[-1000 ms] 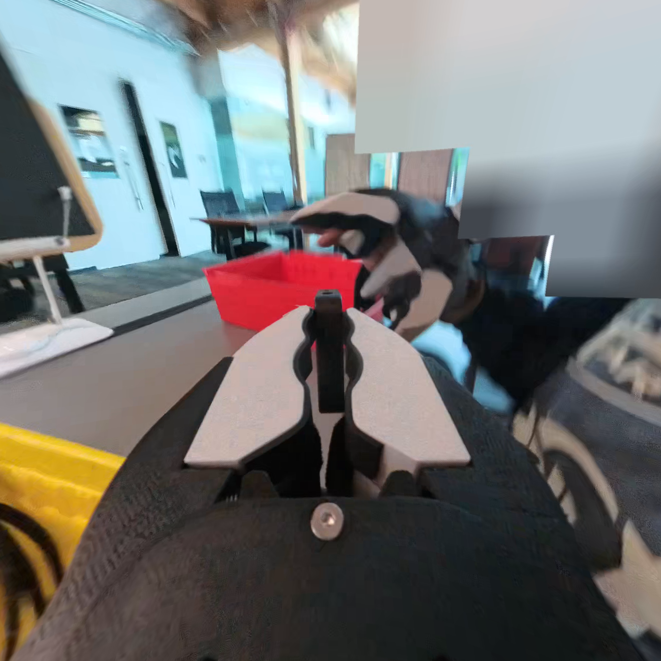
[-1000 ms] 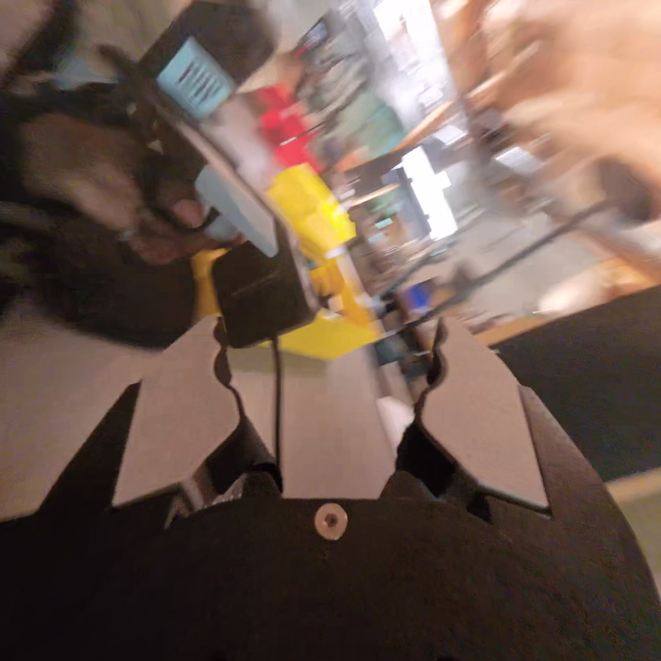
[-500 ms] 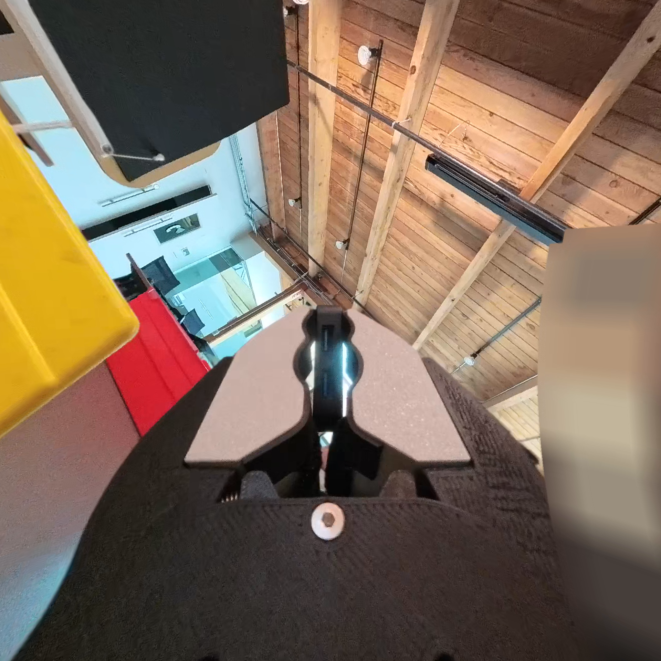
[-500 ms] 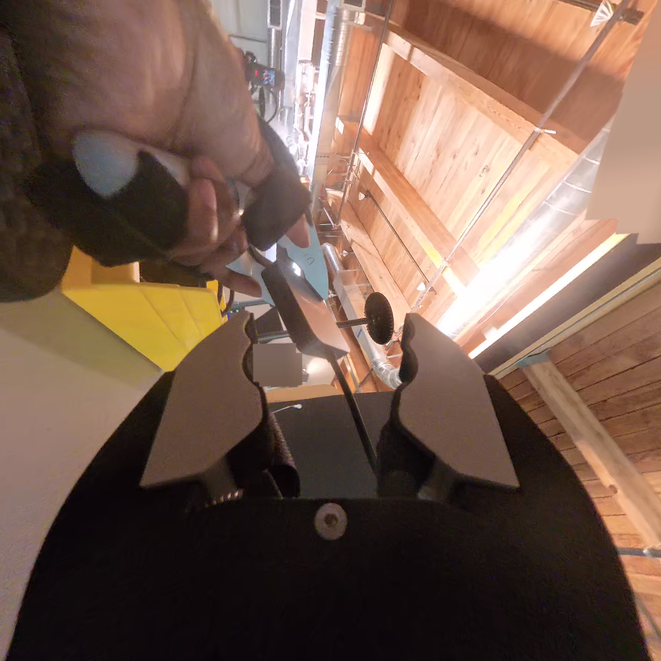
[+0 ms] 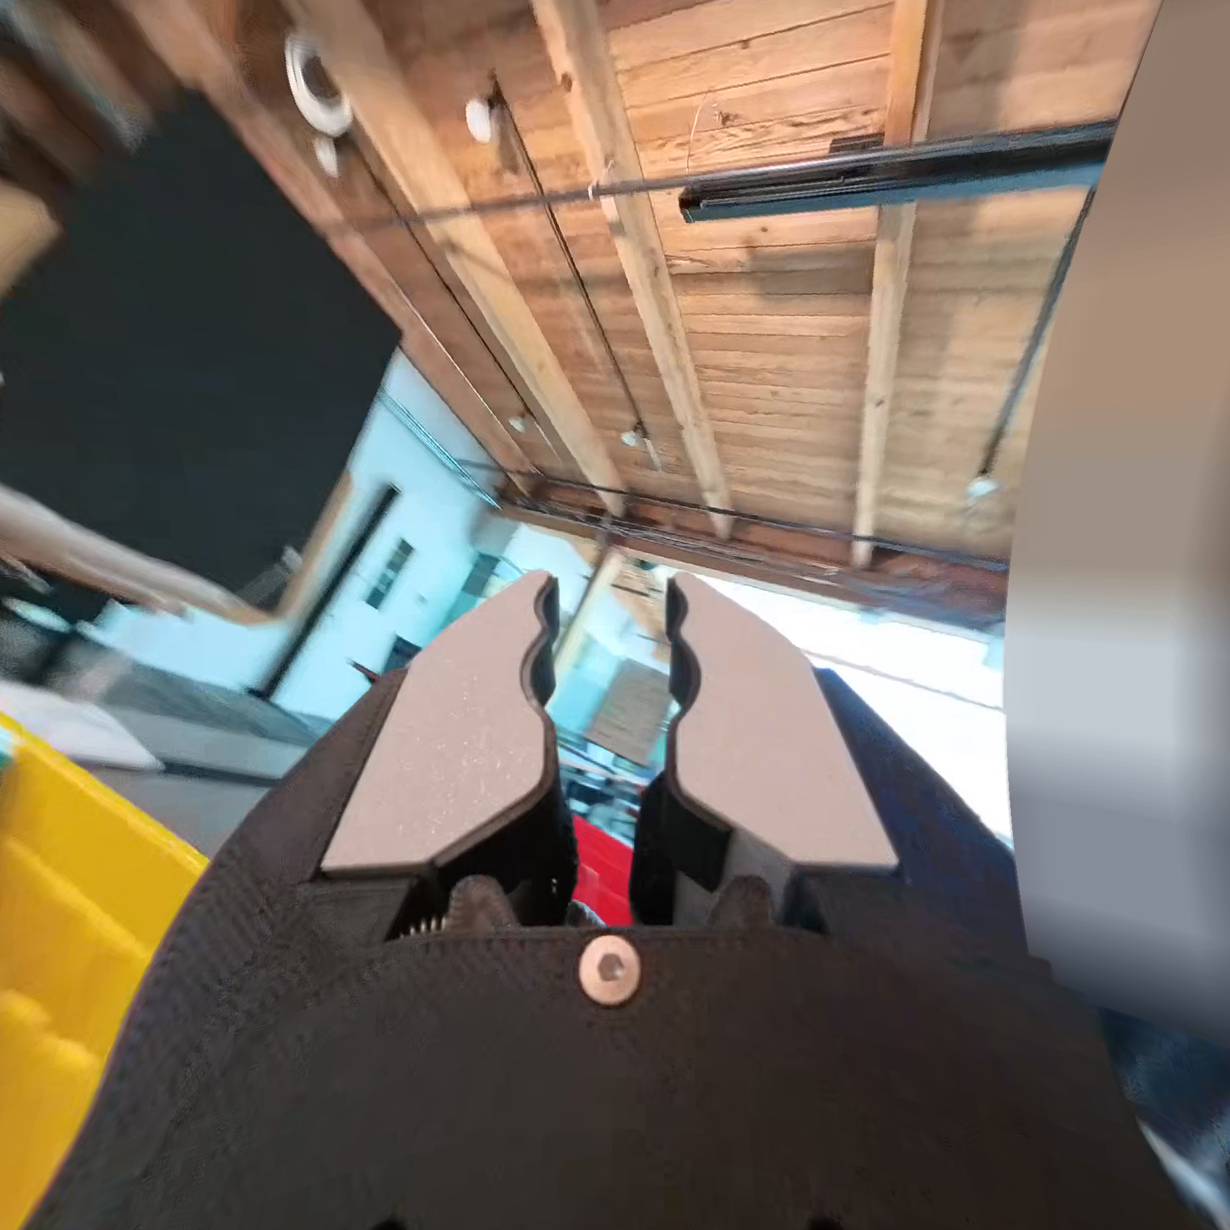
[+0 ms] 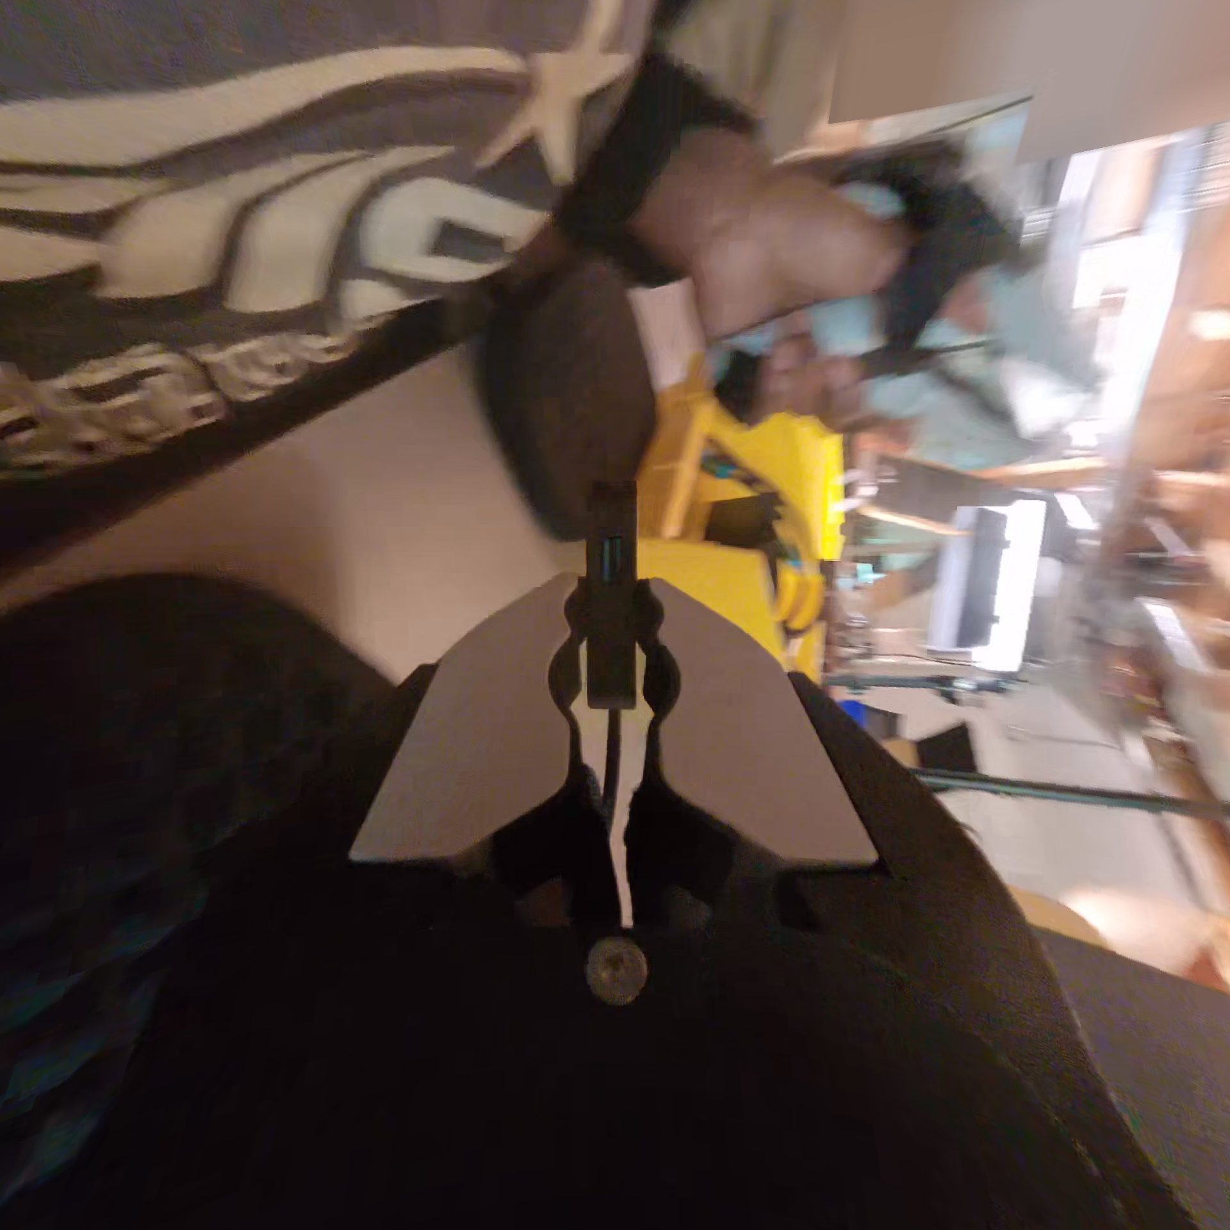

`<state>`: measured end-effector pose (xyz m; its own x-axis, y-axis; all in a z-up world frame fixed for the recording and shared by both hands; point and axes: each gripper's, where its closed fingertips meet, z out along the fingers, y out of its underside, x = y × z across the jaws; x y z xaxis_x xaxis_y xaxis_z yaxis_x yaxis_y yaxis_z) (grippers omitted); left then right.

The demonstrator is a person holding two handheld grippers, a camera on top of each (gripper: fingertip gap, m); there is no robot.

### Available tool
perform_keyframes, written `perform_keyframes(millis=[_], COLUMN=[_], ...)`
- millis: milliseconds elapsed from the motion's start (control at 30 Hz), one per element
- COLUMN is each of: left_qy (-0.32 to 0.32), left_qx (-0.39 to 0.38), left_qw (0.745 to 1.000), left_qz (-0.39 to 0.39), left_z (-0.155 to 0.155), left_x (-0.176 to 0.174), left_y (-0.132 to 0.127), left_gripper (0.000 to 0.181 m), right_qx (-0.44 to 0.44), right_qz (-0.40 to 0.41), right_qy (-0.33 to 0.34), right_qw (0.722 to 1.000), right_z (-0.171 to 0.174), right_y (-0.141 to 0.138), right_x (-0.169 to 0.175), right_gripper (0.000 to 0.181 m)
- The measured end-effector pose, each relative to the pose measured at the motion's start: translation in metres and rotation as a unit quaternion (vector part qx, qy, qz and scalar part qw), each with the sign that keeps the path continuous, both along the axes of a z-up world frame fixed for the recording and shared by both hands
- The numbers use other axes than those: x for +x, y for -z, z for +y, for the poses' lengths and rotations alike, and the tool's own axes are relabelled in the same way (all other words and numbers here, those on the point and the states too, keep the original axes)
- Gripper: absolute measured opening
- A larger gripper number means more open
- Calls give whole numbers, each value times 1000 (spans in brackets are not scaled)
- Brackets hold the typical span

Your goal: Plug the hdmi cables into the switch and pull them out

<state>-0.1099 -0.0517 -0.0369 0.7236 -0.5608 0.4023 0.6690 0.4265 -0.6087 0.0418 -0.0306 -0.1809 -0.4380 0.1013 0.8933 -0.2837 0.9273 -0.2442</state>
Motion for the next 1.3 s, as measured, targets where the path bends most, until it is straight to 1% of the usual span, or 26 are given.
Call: perform_keyframes(millis=[100, 167, 200, 267, 367, 433, 500, 533, 600, 633, 700, 733, 767, 800, 833, 867, 900, 933, 1033, 1100, 1133, 1167, 1200, 1233, 1267, 1300], left_qy=[-117, -163, -174, -178, -151, -140, -143, -148, -158, -165, -178, -184, -189, -194, -197, -199, -199, -198, -191, -202, -208, -210, -209, -206, -201, -198], left_qx=[45, 62, 68, 68, 58, 52, 50, 50, 39, 28, -2, -16, -27, -34, -37, -36, -33, -28, -18, -21, -23, -25, -27, -32, -35, -37], left_qw=[991, 984, 981, 981, 986, 988, 988, 987, 985, 982, 975, 970, 966, 962, 961, 960, 961, 963, 966, 962, 959, 958, 957, 956, 956, 957], left_qz=[45, 46, 47, 46, 38, 31, 32, 37, 63, 84, 135, 158, 176, 187, 192, 191, 187, 180, 175, 184, 189, 195, 201, 205, 209, 210], left_z=[-27, -39, -42, -42, -36, -33, -32, -33, -32, -30, -25, -23, -21, -21, -21, -22, -24, -26, -30, -31, -31, -31, -30, -29, -28, -28], left_x=[-24, -38, -42, -47, -47, -48, -50, -51, -50, -48, -45, -44, -44, -44, -45, -47, -48, -50, -51, -53, -54, -54, -54, -53, -52, -52], left_y=[-18, -23, -24, -23, -18, -16, -15, -16, -17, -17, -15, -14, -12, -12, -11, -12, -13, -15, -19, -18, -18, -18, -17, -16, -16, -16], left_gripper=[29, 29, 27, 25, 26, 28, 28, 28, 28, 29, 31, 31, 32, 32, 32, 32, 32, 32, 32, 32, 32, 32, 32, 32, 32, 31], right_qx=[42, 45, 47, 40, 36, 38, 42, 40, 20, -10, -122, -195, -265, -326, -368, -389, -391, -382, -342, -338, -342, -338, -316, -276, -248, -251], right_qz=[-87, -129, -144, -153, -178, -207, -237, -237, -222, -206, -154, -111, -69, -20, 31, 55, 61, 55, 10, -47, -79, -99, -99, -91, -96, -104], right_qy=[-9, -6, -4, 2, 20, 42, 68, 80, 101, 120, 149, 161, 164, 172, 197, 236, 286, 342, 478, 538, 552, 563, 579, 600, 602, 595], right_qw=[995, 991, 988, 987, 983, 977, 968, 967, 970, 971, 969, 961, 948, 929, 908, 889, 873, 857, 809, 771, 756, 748, 745, 745, 753, 756], right_z=[14, 24, 28, 33, 42, 49, 55, 57, 58, 59, 55, 55, 55, 61, 74, 88, 104, 120, 156, 167, 167, 169, 175, 187, 193, 194], right_y=[31, 42, 45, 46, 48, 54, 63, 63, 52, 41, 8, -13, -34, -55, -72, -78, -76, -69, -37, -7, 9, 23, 34, 44, 53, 61], right_x=[22, 33, 38, 43, 52, 61, 72, 75, 77, 75, 65, 58, 54, 51, 49, 50, 52, 56, 74, 80, 77, 73, 69, 68, 64, 59], right_gripper=[14, 14, 15, 15, 18, 21, 24, 24, 38, 46, 58, 65, 76, 78, 76, 76, 76, 80, 77, 77, 77, 76, 66, 54, 56, 43])
